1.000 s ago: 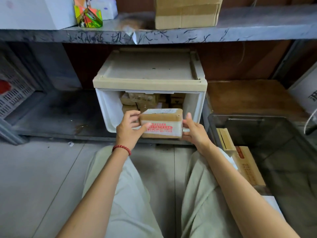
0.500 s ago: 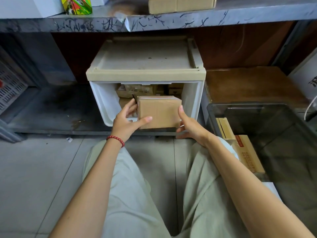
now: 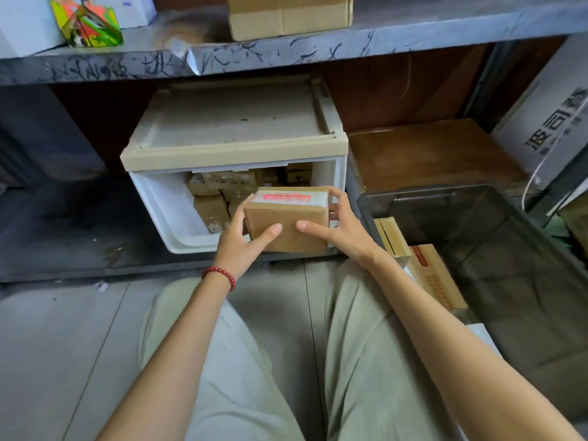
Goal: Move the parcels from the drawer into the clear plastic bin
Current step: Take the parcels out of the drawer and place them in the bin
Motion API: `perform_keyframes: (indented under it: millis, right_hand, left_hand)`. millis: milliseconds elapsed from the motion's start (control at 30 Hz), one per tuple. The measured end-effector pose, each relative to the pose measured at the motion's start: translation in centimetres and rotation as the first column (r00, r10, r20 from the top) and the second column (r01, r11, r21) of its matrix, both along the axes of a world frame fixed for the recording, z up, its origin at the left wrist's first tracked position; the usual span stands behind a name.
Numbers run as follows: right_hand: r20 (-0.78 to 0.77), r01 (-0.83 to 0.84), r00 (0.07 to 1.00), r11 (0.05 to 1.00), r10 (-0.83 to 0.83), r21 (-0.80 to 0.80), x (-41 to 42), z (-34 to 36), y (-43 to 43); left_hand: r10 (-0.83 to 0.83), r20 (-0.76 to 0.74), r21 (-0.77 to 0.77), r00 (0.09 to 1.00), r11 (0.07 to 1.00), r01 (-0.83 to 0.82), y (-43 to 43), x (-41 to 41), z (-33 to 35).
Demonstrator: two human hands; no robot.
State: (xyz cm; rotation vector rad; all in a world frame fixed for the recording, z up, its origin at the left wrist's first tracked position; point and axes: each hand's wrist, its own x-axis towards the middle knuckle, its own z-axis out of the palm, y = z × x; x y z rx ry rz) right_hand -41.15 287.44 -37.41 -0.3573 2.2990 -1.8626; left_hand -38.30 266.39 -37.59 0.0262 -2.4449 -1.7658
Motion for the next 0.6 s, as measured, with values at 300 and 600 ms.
perform_keyframes:
  millis: [300,600]
  right_hand:
    - [0.001,0.253,0.967,0.955,-0.256,-0.154,0.9,-0.4,11.4]
    - [0.549,0.684,0.727,0.504,-0.412,-0.528,6.0,-4.8,23.7]
  left_hand:
    - [-0.238,-0.03,-0.116,0.971,0.966,0.233,13.1,-5.1,1.8]
    - [-0.552,0.048,-0.215,0.833,0.808,0.548,27.5,-7.0,-0.5]
